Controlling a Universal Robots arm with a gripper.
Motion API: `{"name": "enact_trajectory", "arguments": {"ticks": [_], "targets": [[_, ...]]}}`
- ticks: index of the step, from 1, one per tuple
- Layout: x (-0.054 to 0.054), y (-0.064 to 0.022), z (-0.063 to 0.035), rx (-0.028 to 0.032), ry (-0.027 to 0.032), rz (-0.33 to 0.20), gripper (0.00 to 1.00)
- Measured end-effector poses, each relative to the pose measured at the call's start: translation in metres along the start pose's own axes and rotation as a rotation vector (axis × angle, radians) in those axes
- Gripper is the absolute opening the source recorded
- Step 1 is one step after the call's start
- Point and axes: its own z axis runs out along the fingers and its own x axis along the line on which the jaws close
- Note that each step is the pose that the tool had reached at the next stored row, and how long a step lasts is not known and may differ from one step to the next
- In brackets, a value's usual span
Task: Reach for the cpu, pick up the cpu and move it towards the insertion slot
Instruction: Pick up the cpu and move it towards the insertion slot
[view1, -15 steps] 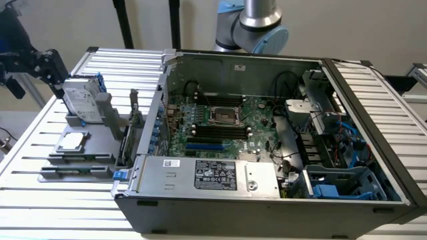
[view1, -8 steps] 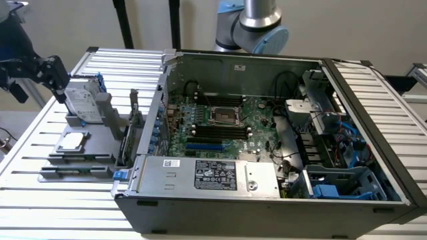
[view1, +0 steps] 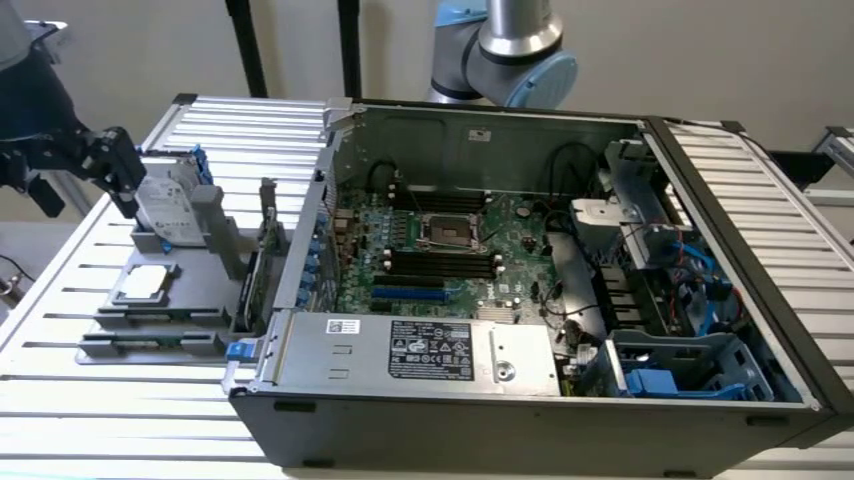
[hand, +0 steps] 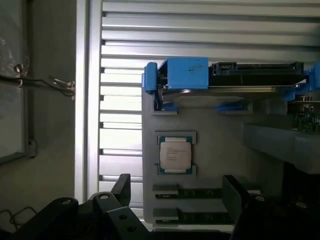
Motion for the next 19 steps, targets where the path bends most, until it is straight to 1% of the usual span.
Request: {"name": "enact_trajectory", "arguments": {"ticks": [9, 19], "targets": [[-0.007, -0.0029, 0.0161, 0.0, -0.0001, 0.005, 0.82], [-0.008, -0.004, 0.0344, 0.0001, -0.0003, 0.009, 0.82]]}}
